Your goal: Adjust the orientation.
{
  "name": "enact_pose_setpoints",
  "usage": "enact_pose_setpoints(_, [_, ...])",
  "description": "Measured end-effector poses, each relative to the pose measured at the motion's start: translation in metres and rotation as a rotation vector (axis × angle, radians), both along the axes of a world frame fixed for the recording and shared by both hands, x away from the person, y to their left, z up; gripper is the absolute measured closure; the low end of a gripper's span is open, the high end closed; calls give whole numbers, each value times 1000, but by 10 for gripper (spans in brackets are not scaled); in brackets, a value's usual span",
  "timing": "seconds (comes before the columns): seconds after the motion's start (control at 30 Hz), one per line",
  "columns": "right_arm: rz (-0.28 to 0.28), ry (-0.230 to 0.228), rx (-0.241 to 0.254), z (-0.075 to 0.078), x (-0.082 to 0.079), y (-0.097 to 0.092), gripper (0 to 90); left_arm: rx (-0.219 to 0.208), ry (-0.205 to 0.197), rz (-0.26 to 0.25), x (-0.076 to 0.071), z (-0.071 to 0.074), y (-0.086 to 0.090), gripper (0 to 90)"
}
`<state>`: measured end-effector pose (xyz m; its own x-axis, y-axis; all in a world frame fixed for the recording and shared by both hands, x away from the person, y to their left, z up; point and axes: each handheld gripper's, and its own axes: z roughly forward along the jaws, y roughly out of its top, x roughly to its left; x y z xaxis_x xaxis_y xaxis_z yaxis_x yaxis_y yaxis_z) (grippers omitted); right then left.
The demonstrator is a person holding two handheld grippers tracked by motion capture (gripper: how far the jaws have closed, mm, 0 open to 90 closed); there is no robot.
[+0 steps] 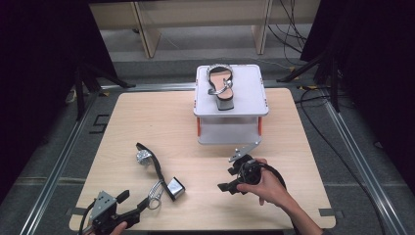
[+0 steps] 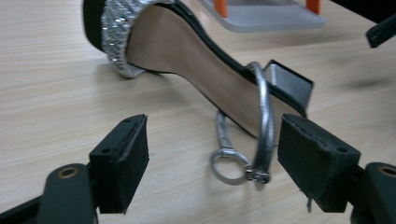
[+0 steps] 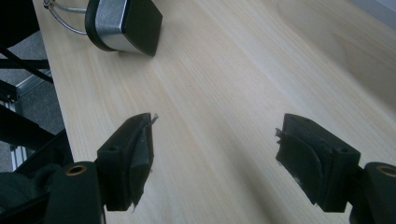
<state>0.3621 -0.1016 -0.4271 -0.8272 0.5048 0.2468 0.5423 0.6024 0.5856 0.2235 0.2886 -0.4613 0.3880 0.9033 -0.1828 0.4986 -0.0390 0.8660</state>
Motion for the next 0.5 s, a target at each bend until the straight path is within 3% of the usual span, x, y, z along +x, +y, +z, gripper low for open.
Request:
enact_pose_setpoints(0.03, [-18, 15, -3, 0, -2, -1, 264, -7, -3, -14, 0, 0, -1, 255])
enact_pose_setpoints(0.1, [-6, 0, 0, -2, 0, -4, 264, -22, -10, -32, 0, 0, -7, 264])
enact_pose_setpoints(0.2, [-3, 0, -3, -3, -1, -8, 263, 13, 0, -54, 1, 1, -11, 302])
enact_pose_setpoints(0.23, [8, -16, -2, -4, -1, -9, 262, 14, 1, -57, 3, 0, -13, 338])
enact_pose_setpoints(0.27, [-1, 8, -1, -4, -2, -10, 262, 42, 21, -62, 4, -1, -16, 382])
enact_pose_setpoints(0.3, [8, 2, 4, -6, -1, -11, 261, 61, 27, -70, 5, -2, -17, 444])
enact_pose_setpoints(0.4, [4, 12, 3, -8, -2, -12, 261, 76, 28, -109, 8, -4, -25, 601])
enact_pose_setpoints(0.5, [-6, 21, -1, -8, -4, -12, 261, 106, 1, -160, 10, 1, -34, 763])
